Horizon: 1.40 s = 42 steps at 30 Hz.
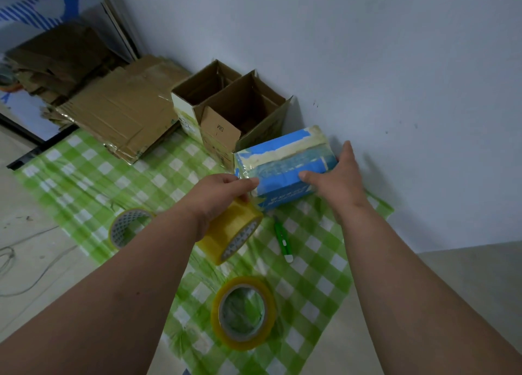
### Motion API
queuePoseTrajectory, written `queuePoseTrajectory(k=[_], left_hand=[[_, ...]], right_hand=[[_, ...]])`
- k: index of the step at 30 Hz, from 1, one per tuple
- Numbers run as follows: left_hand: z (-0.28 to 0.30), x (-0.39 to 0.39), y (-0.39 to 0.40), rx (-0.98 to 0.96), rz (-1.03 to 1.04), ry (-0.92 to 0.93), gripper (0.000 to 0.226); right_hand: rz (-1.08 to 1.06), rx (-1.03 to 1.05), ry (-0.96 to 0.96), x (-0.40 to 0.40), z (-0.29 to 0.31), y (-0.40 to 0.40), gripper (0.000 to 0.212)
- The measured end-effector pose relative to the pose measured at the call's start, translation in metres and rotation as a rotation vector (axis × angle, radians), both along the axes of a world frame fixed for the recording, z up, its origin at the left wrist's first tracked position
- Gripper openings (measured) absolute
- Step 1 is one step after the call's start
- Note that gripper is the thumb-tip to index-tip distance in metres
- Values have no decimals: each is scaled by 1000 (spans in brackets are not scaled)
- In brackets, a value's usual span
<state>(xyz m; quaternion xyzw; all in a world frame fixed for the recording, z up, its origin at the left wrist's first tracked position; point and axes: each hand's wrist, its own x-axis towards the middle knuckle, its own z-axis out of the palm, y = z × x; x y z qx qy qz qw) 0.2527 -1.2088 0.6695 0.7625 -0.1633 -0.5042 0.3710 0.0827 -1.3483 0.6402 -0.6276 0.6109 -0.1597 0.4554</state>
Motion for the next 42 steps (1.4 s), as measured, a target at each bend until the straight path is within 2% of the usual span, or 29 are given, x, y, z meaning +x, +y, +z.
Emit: queuePoseTrajectory(k=[2, 4, 7, 9, 12, 15, 19, 21, 24, 25, 30, 33, 35, 39, 42], left_hand=[[2, -1, 2, 1, 15, 22, 35], [2, -2, 5, 1, -20, 4, 33], [4, -6, 10, 2, -135, -64, 31], [6, -7, 14, 4, -192, -83, 32], [11, -9, 18, -16, -270, -93, 33], [14, -12, 22, -63, -325, -172, 43], [16, -13, 28, -123, -357, -302, 47], [16, -14, 31, -171, -370, -310, 49], [16, -18, 34, -236, -398, -301, 51], [16, -19, 35, -250, -399, -310, 51], [18, -16, 36, -235, -424, -411, 51], [17, -15, 40, -178, -359, -421, 48], [18, -15, 44, -195, -262, -343, 46], [23, -16, 54, -226, 26, -136, 36], [27, -19, 56, -194, 120, -98, 30]], right_hand=[[-63, 27, -108, -7, -3, 2, 111], [-133, 71, -254, -17, -6, 7, 95], [-268, 159, -438, -28, -8, 13, 56], [-379, 225, -474, -33, -4, 16, 23], [-424, 288, -379, -38, 1, 21, 34], [-412, 441, -418, -43, 9, 30, 41], [-463, 744, -456, -50, 15, 35, 79], [-507, 834, -491, -55, 15, 40, 71], [-612, 920, -625, -60, 11, 52, 29], [-628, 944, -670, -62, 10, 56, 24], [-568, 1090, -827, -74, 7, 77, 57], [-518, 1060, -863, -77, 10, 83, 70], [-533, 980, -898, -76, 13, 85, 73], [-604, 791, -1018, -73, 17, 81, 63], [-644, 563, -997, -61, 16, 82, 79]])
